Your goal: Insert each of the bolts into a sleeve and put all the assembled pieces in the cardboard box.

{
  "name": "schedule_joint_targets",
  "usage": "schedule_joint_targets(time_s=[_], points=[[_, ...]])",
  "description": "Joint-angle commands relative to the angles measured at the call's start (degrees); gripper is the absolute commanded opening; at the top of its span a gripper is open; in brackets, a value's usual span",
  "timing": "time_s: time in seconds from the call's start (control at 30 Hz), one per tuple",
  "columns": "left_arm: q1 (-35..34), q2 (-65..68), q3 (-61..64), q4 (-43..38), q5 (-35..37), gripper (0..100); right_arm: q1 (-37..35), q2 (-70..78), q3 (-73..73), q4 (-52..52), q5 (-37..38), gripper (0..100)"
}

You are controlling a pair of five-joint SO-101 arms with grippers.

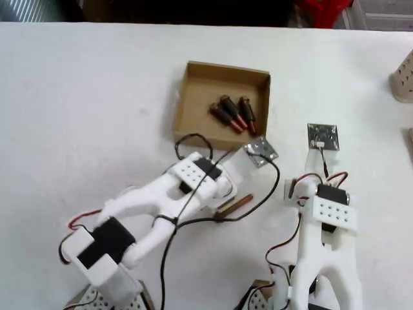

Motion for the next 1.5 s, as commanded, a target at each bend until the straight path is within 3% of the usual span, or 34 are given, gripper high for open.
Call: schedule_joint_targets(time_s=[0.0, 0.5, 0.7, 1.0, 1.2, 1.47], points=[[-1.0, -0.4, -1.4, -0.4, -0.3, 2, 0.3, -2.2, -0.4, -0.8, -0.3, 1.7], [-7.2, -0.2, -3.6, -0.4, 4.8, 2, 0.4, -2.2, -0.4, -0.9, -0.5, 1.7], [-13.0, -0.2, -5.3, -0.7, 12.7, 2, 0.4, -2.2, -0.4, -0.9, -0.6, 1.7], [-12.4, -0.1, -5.2, -0.4, 15.2, 3, 0.4, -2.2, -0.4, -0.9, -0.6, 1.7], [-12.4, -0.1, -4.4, -0.3, 20.5, 13, 0.4, -2.2, -0.4, -0.9, -0.6, 1.7], [-12.4, 0.0, -4.1, 0.3, 20.5, 13, 0.4, -2.2, -0.4, -0.9, -0.6, 1.7]])
